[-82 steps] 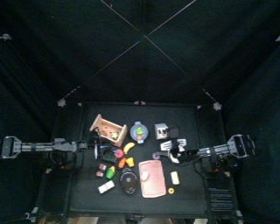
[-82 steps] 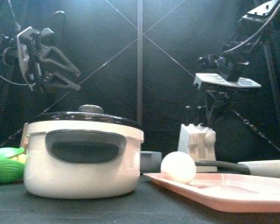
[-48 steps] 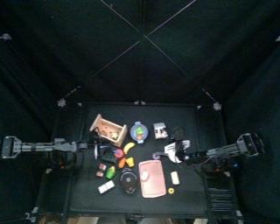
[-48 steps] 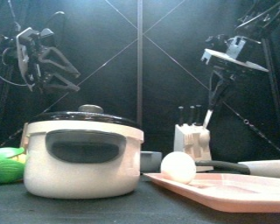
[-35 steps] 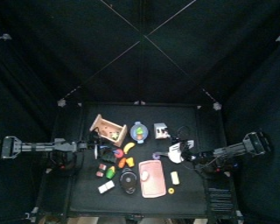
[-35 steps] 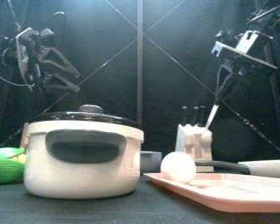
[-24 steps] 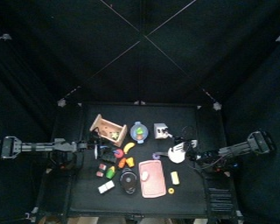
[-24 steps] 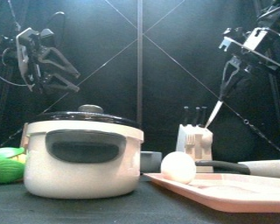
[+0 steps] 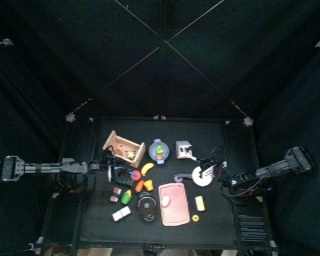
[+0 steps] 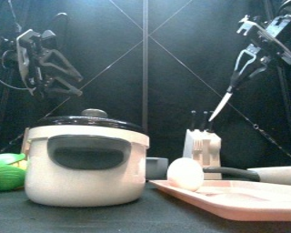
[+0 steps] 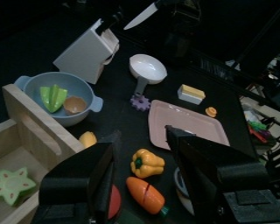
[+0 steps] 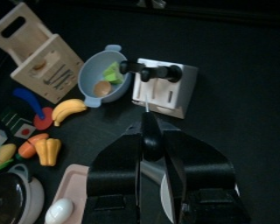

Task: Pull out pairing knife

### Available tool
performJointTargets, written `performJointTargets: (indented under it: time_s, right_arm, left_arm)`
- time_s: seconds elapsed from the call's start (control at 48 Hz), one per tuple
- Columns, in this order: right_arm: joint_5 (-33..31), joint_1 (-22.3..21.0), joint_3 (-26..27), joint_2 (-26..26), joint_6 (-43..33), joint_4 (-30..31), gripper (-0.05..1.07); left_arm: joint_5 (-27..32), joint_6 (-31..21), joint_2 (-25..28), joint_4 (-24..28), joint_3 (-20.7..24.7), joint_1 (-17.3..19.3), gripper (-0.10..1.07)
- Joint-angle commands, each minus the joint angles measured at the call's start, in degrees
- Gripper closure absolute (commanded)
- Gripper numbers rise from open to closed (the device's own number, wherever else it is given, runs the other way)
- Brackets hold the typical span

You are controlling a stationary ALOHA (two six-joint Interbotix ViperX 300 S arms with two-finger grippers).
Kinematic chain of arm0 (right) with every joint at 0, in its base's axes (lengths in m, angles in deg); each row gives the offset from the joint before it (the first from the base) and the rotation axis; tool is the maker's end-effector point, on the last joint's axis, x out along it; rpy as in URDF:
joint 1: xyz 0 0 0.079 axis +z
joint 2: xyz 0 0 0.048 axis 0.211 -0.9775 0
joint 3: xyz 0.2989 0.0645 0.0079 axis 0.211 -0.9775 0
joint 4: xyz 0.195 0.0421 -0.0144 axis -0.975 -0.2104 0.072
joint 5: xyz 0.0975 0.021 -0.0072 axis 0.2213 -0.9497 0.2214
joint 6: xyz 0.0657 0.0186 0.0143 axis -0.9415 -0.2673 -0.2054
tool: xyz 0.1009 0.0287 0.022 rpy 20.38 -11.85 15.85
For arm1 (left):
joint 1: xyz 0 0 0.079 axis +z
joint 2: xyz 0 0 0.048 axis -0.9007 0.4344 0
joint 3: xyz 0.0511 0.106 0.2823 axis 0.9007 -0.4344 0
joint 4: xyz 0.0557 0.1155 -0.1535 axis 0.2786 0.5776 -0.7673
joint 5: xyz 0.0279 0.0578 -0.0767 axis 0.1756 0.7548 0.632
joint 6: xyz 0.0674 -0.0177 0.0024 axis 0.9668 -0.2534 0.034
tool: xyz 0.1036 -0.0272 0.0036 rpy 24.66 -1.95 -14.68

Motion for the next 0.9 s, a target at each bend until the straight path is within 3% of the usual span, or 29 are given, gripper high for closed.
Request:
performJointTargets:
  time_s: [0.0,0.417,0.875]
  right_arm:
    - [-0.7,3.2,1.2,0.4,0.0,3.9,0.56]
    - [-2.6,14.1,4.0,-4.0,-0.3,13.1,0.56]
    - [-3.3,16.0,2.7,-5.4,-0.5,11.6,0.56]
  left_arm:
    - [-0.2,0.2,0.1,0.0,0.6,0.2,0.14]
    - [-0.2,0.3,0.1,0.1,0.5,-0.1,0.14]
    - [-0.5,0.4,0.1,0.7,0.4,-0.3,0.14]
